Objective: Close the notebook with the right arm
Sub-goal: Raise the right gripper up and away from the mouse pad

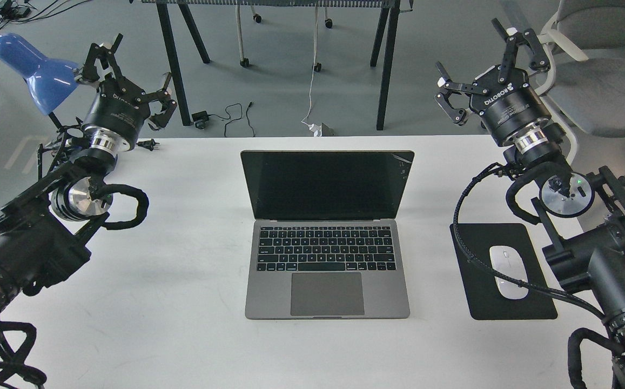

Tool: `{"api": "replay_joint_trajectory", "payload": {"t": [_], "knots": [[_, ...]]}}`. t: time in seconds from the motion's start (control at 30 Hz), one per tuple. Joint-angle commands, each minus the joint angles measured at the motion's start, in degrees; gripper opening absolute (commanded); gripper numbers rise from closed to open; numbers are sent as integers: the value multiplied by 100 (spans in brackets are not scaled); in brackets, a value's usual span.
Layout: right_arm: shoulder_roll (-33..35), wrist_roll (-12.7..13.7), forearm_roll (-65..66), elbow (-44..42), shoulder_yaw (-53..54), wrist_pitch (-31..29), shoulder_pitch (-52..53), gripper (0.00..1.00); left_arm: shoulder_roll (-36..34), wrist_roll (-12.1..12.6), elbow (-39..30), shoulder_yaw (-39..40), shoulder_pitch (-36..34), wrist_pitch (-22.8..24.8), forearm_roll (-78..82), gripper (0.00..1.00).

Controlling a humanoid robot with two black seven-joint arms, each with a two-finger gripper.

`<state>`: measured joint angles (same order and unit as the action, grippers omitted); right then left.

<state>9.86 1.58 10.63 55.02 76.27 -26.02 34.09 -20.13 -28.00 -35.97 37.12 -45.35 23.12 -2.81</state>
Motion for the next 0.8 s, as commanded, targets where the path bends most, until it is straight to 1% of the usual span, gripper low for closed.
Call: {"api": "replay_joint_trajectory", "payload": {"t": [0.0,0.1,0.2,0.33,0.47,0.57,0.67,0.77], "knots": [[7,0,0,0,-7,0,1,100,9,0,-6,6,0,-78,0,100],[7,0,0,9,-16,0,1,100,9,0,-6,-3,0,-176,8,100],[7,0,18,18,-95,52,19,100,0,0,-6,6,0,-158,0,100],[51,61,79,-8,-287,438,316,100,0,0,2,6,0,-123,0,100],[112,79,97,-70,-911,878,835,100,0,0,-6,6,0,-123,0,100],[156,88,114,-228,-1333,993,1231,100,0,0,-6,6,0,-114,0,100],[156,158,298,-570,-1816,1019,1644,100,0,0,-6,6,0,-123,0,100],[156,184,553,-895,-2439,1186,2022,100,0,0,-6,6,0,-114,0,100]]}}
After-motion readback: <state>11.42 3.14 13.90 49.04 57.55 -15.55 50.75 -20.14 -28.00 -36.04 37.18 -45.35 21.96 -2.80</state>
